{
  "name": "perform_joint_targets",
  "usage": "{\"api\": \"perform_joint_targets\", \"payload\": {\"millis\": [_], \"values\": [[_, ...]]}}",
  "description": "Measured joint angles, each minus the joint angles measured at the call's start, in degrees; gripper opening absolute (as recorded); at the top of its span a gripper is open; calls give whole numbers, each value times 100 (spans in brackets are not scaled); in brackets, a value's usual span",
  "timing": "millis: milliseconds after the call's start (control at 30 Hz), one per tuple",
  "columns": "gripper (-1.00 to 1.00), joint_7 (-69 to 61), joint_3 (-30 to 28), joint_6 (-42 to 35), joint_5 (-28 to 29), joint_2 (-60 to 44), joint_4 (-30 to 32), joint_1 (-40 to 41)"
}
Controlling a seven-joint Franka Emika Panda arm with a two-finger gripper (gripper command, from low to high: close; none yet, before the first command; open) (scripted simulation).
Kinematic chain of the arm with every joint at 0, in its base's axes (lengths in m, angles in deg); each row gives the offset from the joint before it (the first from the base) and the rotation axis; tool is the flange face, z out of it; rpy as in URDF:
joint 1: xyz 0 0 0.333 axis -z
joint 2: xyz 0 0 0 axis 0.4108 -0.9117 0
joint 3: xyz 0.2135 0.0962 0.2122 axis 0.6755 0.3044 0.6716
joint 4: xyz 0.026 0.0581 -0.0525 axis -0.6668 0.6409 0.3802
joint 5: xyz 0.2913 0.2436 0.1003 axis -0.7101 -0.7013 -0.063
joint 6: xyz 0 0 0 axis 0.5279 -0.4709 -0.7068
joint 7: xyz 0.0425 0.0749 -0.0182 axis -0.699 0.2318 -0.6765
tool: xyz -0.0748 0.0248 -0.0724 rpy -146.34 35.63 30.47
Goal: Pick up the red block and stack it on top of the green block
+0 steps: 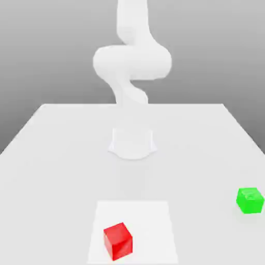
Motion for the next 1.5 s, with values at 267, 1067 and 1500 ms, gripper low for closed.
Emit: {"api": "perform_joint_targets", "payload": {"millis": [267,1067,1500], "values": [[0,2089,784,644,570,-1714,369,953],[-100,5984,628,2961,1015,-6151,1004,1184],[-100,5452,1247,2097,439,-5075,1194,1224]]}}
